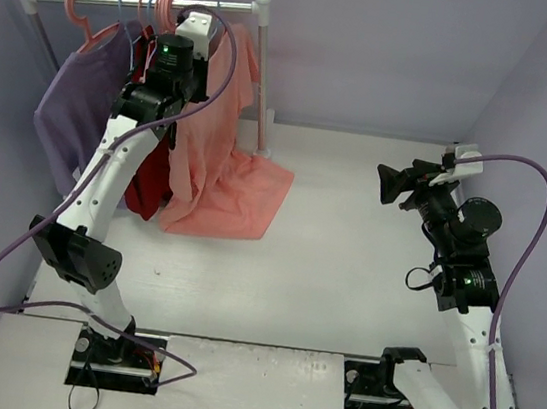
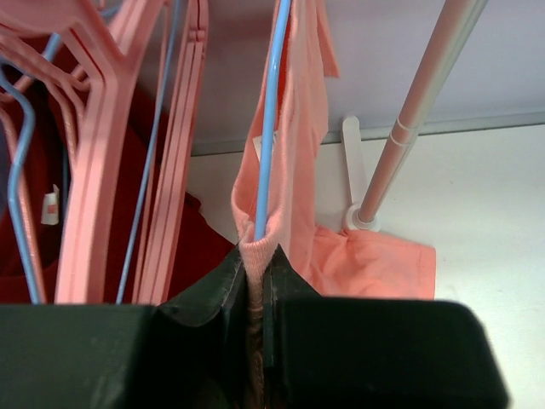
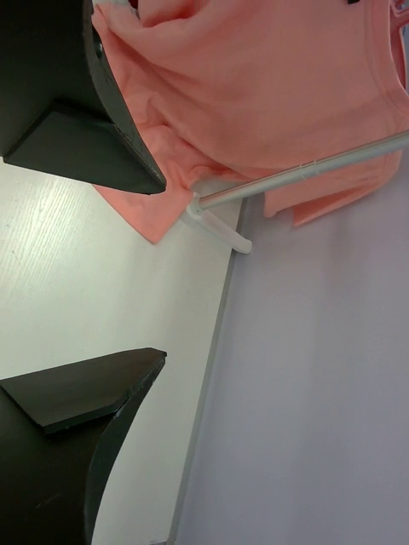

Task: Place the t-shirt on the hanger
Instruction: Place the hanger at the clothesline, then reset both arms

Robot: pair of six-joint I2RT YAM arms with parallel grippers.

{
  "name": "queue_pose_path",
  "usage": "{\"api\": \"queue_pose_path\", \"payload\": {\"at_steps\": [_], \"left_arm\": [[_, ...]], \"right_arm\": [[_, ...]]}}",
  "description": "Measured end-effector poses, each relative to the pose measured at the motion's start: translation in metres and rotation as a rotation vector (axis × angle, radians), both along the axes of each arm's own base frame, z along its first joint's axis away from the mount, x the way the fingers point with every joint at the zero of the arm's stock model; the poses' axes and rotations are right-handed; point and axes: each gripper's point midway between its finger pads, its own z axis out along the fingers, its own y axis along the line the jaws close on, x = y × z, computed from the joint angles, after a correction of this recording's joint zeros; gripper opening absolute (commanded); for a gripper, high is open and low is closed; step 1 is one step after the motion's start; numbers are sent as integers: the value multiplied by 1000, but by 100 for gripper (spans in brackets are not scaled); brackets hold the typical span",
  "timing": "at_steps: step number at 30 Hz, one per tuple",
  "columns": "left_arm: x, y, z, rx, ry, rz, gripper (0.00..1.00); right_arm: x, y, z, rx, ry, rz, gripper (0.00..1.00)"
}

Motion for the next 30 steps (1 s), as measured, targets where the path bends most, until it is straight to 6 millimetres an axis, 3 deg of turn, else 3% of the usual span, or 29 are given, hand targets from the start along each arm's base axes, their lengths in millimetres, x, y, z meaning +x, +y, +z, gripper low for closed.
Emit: {"api": "queue_pose_path", "payload": {"at_steps": [6, 8, 11, 12, 13, 16, 19, 23, 25, 28, 30], "left_arm": [[0, -2, -35, -18, 47, 5, 1], [-3, -1, -47, -15, 74, 8, 9], [-9, 0, -54, -20, 86, 10, 31], [-12, 0, -52, -24, 84, 11, 47], [-14, 1, -49, -28, 76, 12, 55], [-26, 4, -26, -38, 29, 1, 62], [-45, 10, 14, -52, -58, -12, 65], [-88, 25, 76, -60, -205, -20, 68], [-123, 39, 95, -54, -262, -10, 69], [-181, 66, 104, -50, -332, 30, 70], [-216, 84, 88, -42, -338, 68, 71]], "right_arm": [[-4, 0, -6, 0, 6, 0, 70], [-4, 0, -8, -1, 9, 0, 70], [-3, 0, -10, -1, 13, 0, 71], [-3, 0, -10, -1, 14, 0, 71], [-3, 0, -10, -2, 14, 0, 71], [-3, -1, -11, -6, 13, -2, 73], [-2, -3, -11, -15, 9, -16, 79], [0, -9, -10, -27, 5, -48, 85], [-1, -13, -10, -28, 6, -67, 97], [-7, -21, -8, -25, 3, -110, 100], [-15, -28, -2, -19, -17, -147, 100]]}}
